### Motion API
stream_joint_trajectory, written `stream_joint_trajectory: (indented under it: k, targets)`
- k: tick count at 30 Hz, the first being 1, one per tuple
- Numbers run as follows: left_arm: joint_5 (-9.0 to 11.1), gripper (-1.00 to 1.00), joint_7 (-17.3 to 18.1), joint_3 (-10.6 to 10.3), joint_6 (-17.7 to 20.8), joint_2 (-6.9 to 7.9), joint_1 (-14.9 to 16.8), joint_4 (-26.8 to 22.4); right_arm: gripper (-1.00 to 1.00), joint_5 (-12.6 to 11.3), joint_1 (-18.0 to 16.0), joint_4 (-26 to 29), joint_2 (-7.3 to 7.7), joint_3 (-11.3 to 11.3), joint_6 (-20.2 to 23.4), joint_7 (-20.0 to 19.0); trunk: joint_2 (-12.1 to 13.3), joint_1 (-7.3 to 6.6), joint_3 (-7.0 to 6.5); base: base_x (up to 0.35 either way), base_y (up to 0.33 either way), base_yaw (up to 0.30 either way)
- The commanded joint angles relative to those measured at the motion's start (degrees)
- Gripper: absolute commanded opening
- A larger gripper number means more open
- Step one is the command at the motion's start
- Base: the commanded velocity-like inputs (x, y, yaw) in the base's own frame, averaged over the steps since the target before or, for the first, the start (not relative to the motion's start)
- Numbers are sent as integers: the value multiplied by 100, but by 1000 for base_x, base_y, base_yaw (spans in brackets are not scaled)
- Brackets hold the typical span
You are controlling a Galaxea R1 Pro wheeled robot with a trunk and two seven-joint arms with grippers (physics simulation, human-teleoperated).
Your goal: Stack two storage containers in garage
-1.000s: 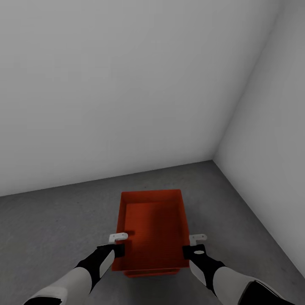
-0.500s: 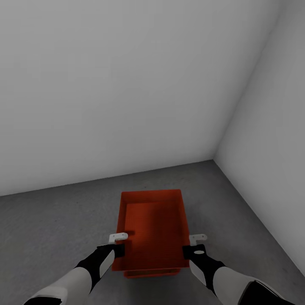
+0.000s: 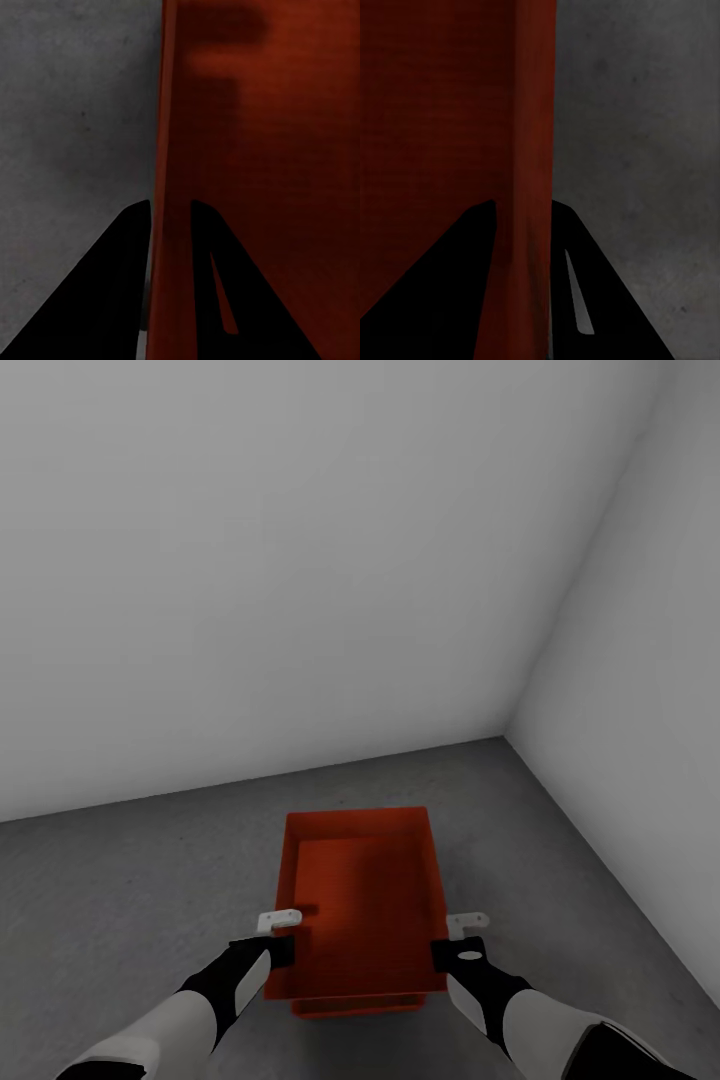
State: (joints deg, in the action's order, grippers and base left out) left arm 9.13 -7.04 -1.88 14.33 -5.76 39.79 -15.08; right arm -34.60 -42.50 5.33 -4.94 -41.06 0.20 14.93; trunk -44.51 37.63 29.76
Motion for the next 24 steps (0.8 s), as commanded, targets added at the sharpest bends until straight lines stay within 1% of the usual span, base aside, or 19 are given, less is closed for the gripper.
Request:
stream_joint_trajectory:
  k: [1,5,10,19,24]
  targets:
    - [-69,-100,-66,153,44,7,3,-21,-100,-11,-4,-120,37,195,-9,80,-46,23,24,0,0,0]
    - [-69,-100,-69,153,44,8,3,-21,-100,-11,-4,-120,37,195,-9,80,-207,111,95,0,0,0]
    - [-69,-100,-69,153,44,13,3,-21,-100,-11,-4,-120,37,195,-9,80,-207,111,95,0,0,0]
    - [-69,-100,-69,153,44,13,3,-21,-100,-11,-4,-120,37,195,-7,80,-568,309,257,0,0,0]
    - [-70,-100,-69,153,44,13,3,-21,-100,-11,-4,-120,37,195,-8,80,-568,309,257,0,0,0]
